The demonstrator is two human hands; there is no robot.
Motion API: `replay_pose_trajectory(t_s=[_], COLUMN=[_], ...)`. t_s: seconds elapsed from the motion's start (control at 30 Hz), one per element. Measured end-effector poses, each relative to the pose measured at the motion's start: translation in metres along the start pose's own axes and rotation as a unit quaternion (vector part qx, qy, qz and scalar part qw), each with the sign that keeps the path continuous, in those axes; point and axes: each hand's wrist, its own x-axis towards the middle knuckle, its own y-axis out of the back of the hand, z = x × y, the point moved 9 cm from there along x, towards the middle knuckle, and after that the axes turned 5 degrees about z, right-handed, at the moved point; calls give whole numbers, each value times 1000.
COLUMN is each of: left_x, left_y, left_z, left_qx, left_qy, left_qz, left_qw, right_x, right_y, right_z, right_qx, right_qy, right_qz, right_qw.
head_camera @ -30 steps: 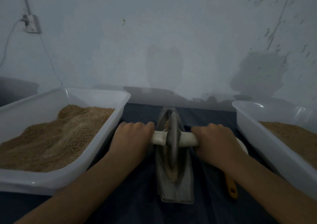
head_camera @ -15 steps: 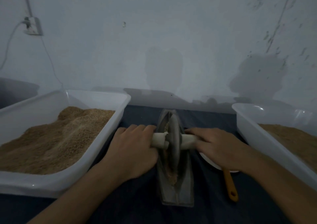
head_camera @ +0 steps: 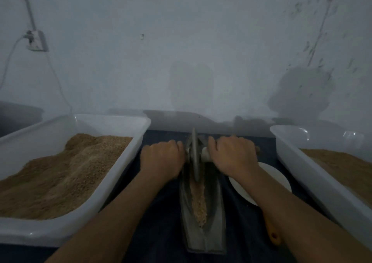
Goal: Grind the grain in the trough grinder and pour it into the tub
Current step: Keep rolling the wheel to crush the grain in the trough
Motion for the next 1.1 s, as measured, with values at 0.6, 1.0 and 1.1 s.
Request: replay_pose_trajectory(t_s=[0.6, 1.0, 1.1], left_x=[41, -26, 14], left_y=[-5, 19, -7], left_z=[-4, -9, -8], left_qx=[-35, -63, -49], left_qy=[68, 59, 43], left_qz=[-37, -20, -47], left_qw=[996, 996, 997], right_x=[32, -64, -18], right_y=[-36, 36, -1], right_z=[24, 3, -4], right_qx=[67, 42, -53], right_qy=[-77, 41, 74], right_qz=[-100, 41, -3], right_qw=[990, 997, 996])
